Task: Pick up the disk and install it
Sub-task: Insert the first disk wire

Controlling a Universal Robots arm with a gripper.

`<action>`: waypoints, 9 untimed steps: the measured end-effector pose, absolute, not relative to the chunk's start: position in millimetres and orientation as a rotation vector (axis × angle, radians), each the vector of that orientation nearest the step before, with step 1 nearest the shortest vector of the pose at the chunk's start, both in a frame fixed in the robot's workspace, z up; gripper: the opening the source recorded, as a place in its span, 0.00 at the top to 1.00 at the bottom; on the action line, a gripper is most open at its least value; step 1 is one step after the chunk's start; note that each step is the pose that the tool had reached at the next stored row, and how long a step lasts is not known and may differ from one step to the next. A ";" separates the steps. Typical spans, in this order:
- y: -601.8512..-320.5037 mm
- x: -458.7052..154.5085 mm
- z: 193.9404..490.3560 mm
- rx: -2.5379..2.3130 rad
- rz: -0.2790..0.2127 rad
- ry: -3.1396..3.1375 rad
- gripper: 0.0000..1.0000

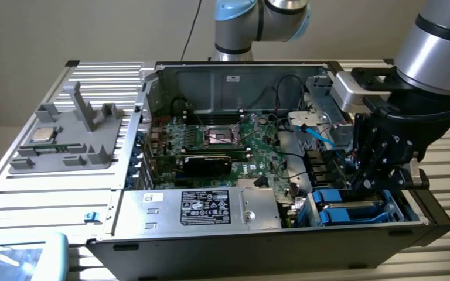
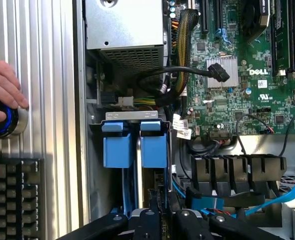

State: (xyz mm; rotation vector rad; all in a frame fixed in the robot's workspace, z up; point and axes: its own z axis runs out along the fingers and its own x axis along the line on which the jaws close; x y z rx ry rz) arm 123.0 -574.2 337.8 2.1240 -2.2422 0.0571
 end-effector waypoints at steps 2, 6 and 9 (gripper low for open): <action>-574.1 122.9 337.9 2.125 0.059 -2.243 0.84; -574.1 122.2 337.6 2.127 0.064 -2.246 0.84; -574.1 120.9 336.9 2.127 0.064 -2.246 0.84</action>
